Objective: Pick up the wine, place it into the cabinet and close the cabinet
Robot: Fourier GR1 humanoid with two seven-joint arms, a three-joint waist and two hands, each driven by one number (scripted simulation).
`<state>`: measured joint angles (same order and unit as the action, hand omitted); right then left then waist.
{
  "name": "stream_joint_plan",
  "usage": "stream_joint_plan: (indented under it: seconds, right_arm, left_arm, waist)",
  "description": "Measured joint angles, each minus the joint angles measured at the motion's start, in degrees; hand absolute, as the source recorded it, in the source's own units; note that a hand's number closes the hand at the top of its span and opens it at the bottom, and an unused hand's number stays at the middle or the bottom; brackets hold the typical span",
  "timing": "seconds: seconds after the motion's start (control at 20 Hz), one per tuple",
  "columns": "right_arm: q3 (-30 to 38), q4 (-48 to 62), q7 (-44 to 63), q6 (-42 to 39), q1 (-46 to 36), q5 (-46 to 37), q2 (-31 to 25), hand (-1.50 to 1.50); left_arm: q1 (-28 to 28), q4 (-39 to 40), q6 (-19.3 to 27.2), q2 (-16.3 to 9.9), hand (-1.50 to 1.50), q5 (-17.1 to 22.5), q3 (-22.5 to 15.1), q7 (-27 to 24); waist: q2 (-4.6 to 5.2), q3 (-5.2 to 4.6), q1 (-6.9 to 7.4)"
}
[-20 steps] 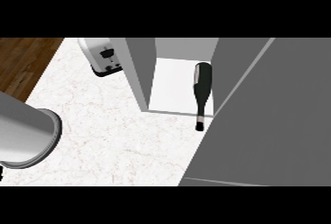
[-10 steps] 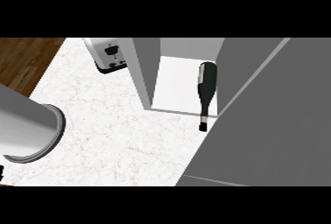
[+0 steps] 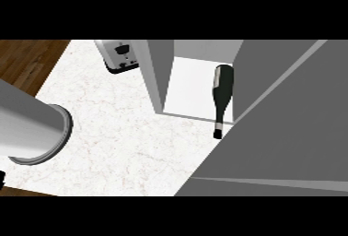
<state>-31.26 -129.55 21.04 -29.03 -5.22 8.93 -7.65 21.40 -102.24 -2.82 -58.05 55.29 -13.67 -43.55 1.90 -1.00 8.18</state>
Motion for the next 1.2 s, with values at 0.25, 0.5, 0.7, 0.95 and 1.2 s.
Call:
stream_joint_plan:
  seconds: [0.25,0.5,0.7,0.95,1.2]
  right_arm:
    - [4.9,7.1,0.7,3.3,-7.6,-1.2,3.5,1.50]
    - [7.2,15.8,1.7,10.4,-18.0,-5.5,6.4,1.50]
    - [9.9,23.6,2.7,15.4,-27.1,-8.2,7.0,1.50]
    - [13.2,34.4,2.9,20.2,-37.8,-10.2,7.4,1.50]
    - [16.4,43.1,3.1,23.1,-44.9,-8.7,7.4,1.50]
  left_arm:
    - [-1.2,-0.6,-0.4,-0.1,1.50,-0.1,-0.3,0.6]
    - [-2.4,-0.9,-0.7,0.2,1.50,-0.4,-0.8,0.8]
    - [-3.4,-1.0,-0.9,0.4,1.50,-0.3,-1.0,1.3]
    - [-4.6,-0.8,-1.5,0.4,1.50,-0.5,-1.3,1.9]
    - [-6.0,-0.8,-1.4,0.7,1.50,-0.8,-1.5,2.3]
  waist:
    - [0.50,0.01,1.31]
    - [0.83,0.04,2.97]
    - [1.07,0.18,4.05]
    - [1.61,0.34,5.08]
    - [1.81,0.84,5.44]
